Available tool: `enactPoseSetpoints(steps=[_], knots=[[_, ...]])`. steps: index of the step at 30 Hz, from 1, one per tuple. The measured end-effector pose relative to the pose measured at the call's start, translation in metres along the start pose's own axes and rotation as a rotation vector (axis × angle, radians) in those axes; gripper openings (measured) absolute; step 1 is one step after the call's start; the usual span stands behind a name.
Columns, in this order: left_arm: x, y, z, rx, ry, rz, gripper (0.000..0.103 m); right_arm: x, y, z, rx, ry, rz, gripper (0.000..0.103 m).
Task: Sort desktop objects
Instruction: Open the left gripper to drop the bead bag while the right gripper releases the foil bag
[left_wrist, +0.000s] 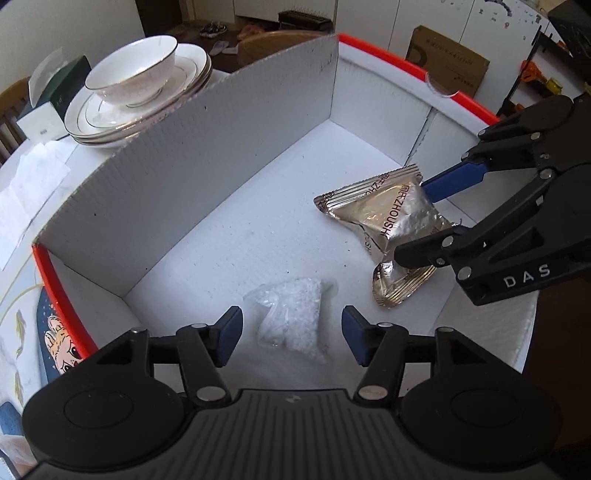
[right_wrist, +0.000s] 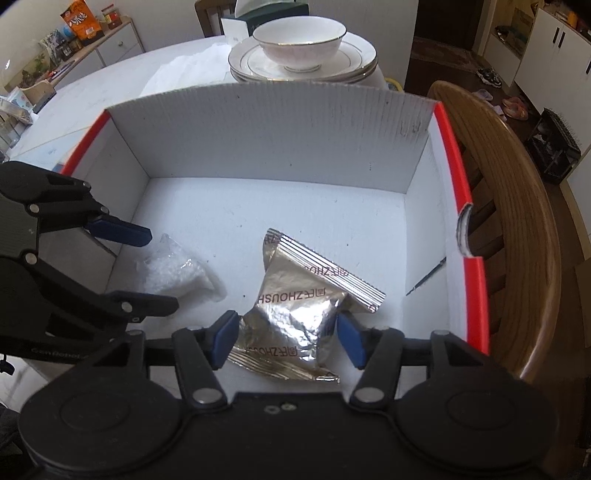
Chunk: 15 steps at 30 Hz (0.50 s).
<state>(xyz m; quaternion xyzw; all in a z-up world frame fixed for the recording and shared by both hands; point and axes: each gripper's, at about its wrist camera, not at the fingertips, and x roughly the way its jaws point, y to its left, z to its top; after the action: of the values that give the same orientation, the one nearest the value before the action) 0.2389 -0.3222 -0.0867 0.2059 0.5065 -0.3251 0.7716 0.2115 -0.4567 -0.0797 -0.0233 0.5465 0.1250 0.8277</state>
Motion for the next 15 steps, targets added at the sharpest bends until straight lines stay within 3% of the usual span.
enactPoseSetpoints(steps=[15], knots=[[-0.054,-0.001,-0.019,-0.065,-0.180,0.006,0.058,-0.046,0.003,-0.008,0.025,-0.161,0.074,0.068]])
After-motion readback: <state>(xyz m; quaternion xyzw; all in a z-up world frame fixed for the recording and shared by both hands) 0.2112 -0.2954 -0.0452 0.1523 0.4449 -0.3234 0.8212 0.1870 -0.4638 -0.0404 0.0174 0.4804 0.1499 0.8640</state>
